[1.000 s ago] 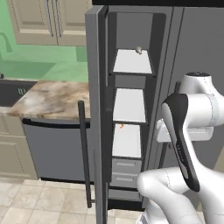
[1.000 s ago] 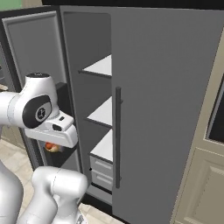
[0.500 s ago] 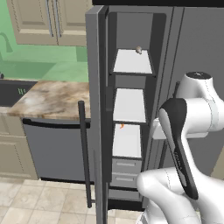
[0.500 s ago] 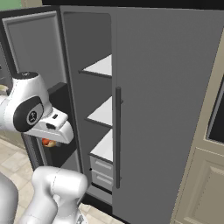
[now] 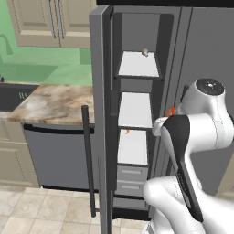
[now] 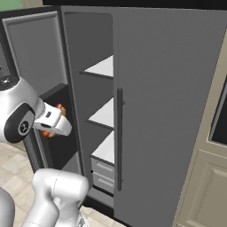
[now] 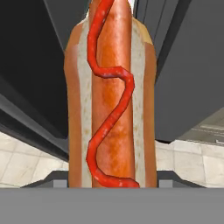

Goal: Store the hot dog in the freezer for long-term storage. Close the freezer door after placing the cooked food.

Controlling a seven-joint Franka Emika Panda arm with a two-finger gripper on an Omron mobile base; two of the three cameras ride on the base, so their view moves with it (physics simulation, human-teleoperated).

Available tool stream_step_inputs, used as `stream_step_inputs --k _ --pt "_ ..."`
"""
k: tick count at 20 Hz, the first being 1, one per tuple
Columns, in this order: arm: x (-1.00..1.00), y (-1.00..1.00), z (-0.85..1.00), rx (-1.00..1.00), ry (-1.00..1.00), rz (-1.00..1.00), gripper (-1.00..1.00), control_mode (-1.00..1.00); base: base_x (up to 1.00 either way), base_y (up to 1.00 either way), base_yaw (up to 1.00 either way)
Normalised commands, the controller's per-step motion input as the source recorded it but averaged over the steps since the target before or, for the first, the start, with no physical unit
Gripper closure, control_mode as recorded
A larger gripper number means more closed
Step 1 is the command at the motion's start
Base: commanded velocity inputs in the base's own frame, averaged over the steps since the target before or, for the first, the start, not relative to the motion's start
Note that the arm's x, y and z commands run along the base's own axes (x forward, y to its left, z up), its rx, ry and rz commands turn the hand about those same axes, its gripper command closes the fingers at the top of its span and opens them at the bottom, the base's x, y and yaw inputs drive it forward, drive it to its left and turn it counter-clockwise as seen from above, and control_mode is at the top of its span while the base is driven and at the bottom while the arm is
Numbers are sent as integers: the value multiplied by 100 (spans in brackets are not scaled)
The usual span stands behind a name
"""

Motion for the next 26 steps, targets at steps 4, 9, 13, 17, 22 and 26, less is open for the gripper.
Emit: stream_step_inputs --k 4,9,13,17,22,26 --pt "40 2 27 -6 -18 -2 100 -100 0 0 0" --pt "40 -1 31 -1 -4 -2 100 -100 0 0 0" --pt "22 0 28 0 0 -18 100 -100 0 0 0" --pt "20 -1 15 6 0 -23 100 -100 0 0 0" --pt "20 0 17 6 0 -23 100 -100 0 0 0" --pt "19 -2 0 0 1 -3 100 -100 0 0 0"
